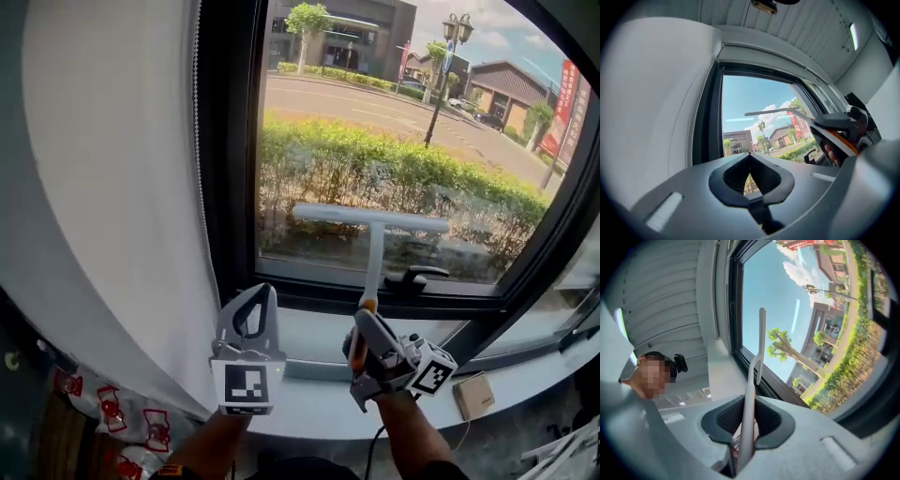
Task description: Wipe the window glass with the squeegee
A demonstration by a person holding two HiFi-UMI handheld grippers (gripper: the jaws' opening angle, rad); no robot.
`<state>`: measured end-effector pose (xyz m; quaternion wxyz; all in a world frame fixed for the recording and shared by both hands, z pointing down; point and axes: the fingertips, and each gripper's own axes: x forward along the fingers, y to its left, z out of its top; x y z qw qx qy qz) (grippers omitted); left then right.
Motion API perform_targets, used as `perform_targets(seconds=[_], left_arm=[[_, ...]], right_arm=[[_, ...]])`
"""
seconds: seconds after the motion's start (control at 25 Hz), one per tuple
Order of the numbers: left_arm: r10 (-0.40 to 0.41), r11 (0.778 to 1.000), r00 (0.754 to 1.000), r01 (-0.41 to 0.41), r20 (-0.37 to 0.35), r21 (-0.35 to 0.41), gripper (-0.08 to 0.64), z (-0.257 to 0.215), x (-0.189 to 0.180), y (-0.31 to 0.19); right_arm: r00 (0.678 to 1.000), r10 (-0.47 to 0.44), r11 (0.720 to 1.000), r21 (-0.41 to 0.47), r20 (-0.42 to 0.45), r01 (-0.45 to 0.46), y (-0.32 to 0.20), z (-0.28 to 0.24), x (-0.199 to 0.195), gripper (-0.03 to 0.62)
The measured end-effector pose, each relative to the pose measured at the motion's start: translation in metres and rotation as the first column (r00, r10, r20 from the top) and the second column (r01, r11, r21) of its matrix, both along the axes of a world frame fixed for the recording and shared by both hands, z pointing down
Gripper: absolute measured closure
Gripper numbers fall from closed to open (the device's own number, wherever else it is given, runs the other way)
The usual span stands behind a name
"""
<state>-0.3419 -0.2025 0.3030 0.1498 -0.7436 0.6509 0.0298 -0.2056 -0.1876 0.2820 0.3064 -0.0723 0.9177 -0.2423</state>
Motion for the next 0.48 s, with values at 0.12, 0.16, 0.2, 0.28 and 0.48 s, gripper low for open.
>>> perform_targets(seconds=[0.12,0.16,0.2,0.28,0.48], left_arm=[[0.005,0.997,1.0,-0.006,0.025,0.071,0.546,-0.047,-0.002,-0.019],[0.003,0.995,1.0,-0.005,0.03,0.096,0.546,-0.062,-0.004,-0.026],[-0.002,0.992,1.0,-0.002,0.031,0.123,0.546,-0.076,-0.006,-0.032],[-0.018,0.985,0.999,0.012,0.03,0.17,0.546,-0.103,-0.01,-0.041],[-0.068,0.97,0.997,0.056,0.044,0.236,0.546,-0.163,-0.013,-0.053]], right_arm=[[1.0,-0.001,0.99,0.14,0.015,-0.001,-0.024,-0.062,-0.019,0.543],[1.0,-0.003,0.984,0.18,0.022,-0.001,-0.032,-0.082,-0.026,0.543],[1.0,-0.006,0.977,0.215,0.029,-0.001,-0.04,-0.101,-0.032,0.543],[0.999,-0.016,0.963,0.271,0.045,0.003,-0.057,-0.138,-0.042,0.543],[0.995,-0.044,0.924,0.382,0.088,0.008,-0.089,-0.229,-0.06,0.543]])
